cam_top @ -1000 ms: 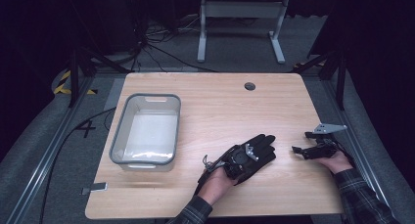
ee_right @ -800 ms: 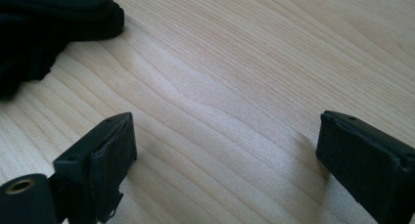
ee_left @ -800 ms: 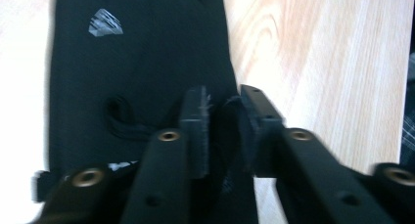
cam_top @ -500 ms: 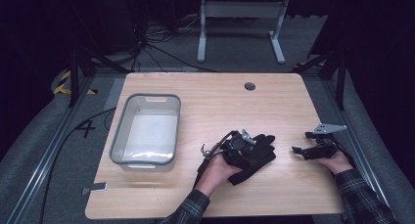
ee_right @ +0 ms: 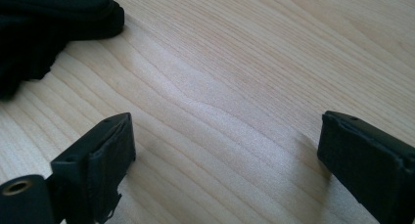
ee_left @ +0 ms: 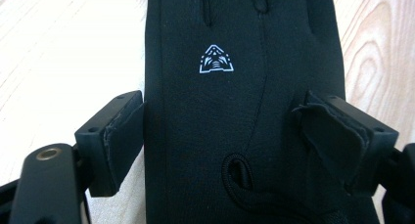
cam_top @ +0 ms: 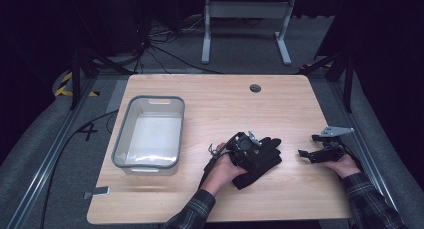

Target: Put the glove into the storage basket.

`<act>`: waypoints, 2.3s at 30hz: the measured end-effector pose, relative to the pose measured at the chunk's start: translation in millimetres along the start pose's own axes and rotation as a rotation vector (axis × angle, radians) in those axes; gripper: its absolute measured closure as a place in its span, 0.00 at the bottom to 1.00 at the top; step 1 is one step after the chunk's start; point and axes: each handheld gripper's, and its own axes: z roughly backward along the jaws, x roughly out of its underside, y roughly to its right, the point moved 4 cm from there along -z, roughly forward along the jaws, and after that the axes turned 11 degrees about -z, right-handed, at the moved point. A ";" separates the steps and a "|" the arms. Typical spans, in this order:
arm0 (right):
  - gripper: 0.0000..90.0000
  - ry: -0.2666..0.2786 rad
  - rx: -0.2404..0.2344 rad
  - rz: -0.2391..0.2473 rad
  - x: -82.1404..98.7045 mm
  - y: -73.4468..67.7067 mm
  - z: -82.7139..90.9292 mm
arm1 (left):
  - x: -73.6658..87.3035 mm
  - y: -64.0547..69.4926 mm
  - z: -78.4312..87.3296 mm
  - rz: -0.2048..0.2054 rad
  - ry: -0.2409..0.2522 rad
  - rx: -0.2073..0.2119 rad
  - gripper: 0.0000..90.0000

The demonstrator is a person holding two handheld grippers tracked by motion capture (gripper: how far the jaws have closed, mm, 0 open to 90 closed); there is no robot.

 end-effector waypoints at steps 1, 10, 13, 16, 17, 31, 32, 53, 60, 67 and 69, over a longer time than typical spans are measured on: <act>0.08 0.000 0.000 0.000 0.0 0.0 0.0 | 0.1 0.2 -1.1 -0.001 0.001 0.007 0.21; 0.08 0.000 0.001 0.001 -0.1 0.1 -0.1 | 4.0 1.1 -3.8 0.004 0.009 0.033 0.30; 0.08 0.000 -0.001 0.001 -0.1 0.1 -0.1 | 3.8 3.3 -2.5 -0.013 0.015 0.051 0.40; 0.08 0.000 -0.001 0.001 -0.1 0.1 -0.1 | 2.6 6.7 -1.4 -0.014 0.022 0.099 0.58; 0.08 0.000 -0.001 0.001 -0.1 0.1 -0.1 | 2.6 6.7 -1.4 -0.014 0.022 0.099 0.63; 0.08 0.000 -0.002 0.001 -0.1 0.1 -0.1 | -4.1 6.9 13.7 0.042 0.039 0.131 0.75; 0.08 0.000 -0.002 0.001 -0.1 0.1 -0.1 | -4.6 6.7 16.8 0.045 0.044 0.129 0.75; 0.08 -0.001 -0.002 0.002 -0.1 0.0 -0.2 | 3.0 -19.4 86.9 0.136 0.099 0.029 0.75; 0.08 -0.001 -0.002 0.002 -0.1 0.0 -0.2 | 15.1 -34.9 119.2 0.173 0.128 -0.036 0.75; 0.08 -0.001 -0.002 0.002 -0.1 0.0 -0.1 | 32.8 -50.2 149.7 0.211 0.144 -0.097 0.75; 0.08 -0.001 -0.002 0.002 -0.1 0.0 -0.1 | 35.4 -52.3 153.7 0.217 0.146 -0.107 0.75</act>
